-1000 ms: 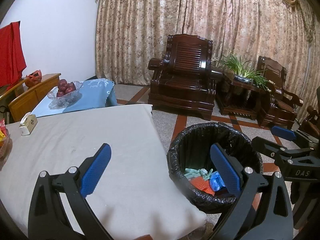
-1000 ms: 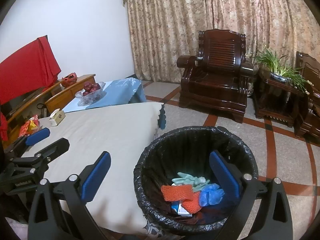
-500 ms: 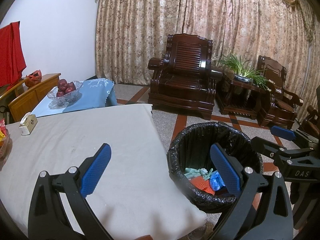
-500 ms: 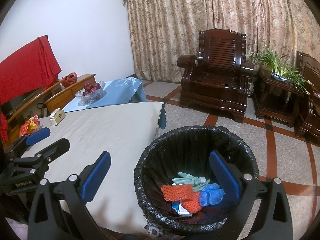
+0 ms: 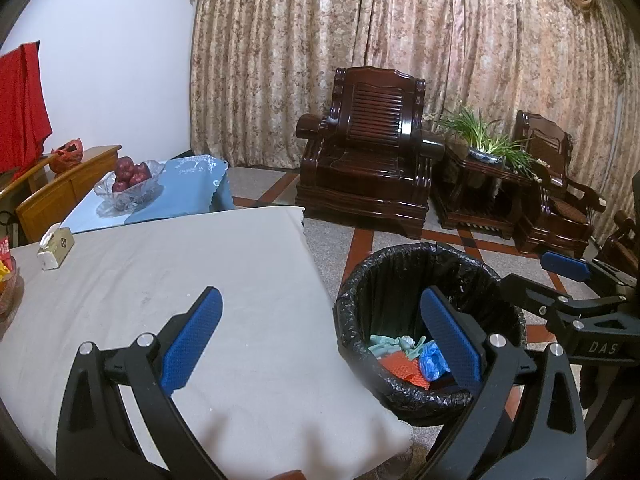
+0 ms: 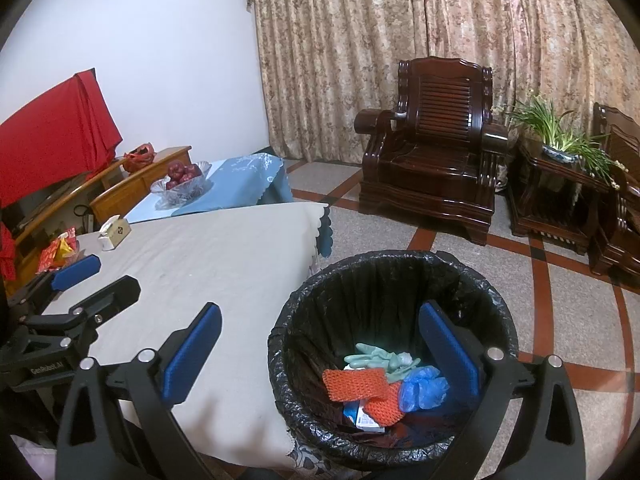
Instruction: Collect trash
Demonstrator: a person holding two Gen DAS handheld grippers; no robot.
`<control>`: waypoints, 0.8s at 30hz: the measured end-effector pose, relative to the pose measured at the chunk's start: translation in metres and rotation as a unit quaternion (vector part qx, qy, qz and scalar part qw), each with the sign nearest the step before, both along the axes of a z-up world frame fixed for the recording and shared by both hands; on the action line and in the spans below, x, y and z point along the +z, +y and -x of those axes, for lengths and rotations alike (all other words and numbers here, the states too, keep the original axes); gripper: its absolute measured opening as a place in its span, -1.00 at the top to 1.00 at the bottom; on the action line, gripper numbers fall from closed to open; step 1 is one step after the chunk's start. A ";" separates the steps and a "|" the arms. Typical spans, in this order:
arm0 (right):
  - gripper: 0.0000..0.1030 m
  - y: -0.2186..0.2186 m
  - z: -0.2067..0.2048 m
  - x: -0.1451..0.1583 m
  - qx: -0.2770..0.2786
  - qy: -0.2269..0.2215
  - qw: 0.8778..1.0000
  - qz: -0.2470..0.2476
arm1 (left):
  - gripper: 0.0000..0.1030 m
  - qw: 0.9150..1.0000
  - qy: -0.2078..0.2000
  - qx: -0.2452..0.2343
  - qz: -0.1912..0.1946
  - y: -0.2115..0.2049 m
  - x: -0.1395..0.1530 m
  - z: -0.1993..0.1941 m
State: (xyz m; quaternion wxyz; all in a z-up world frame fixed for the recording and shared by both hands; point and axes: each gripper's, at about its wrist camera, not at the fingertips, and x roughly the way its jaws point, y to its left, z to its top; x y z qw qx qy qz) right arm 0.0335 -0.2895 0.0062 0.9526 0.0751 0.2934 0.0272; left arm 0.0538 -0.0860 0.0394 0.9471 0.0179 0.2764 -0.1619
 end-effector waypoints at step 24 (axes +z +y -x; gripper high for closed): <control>-0.88 0.001 -0.001 -0.001 0.000 -0.001 1.000 0.000 | -0.88 1.000 0.000 0.000 0.000 0.001 0.001 -0.001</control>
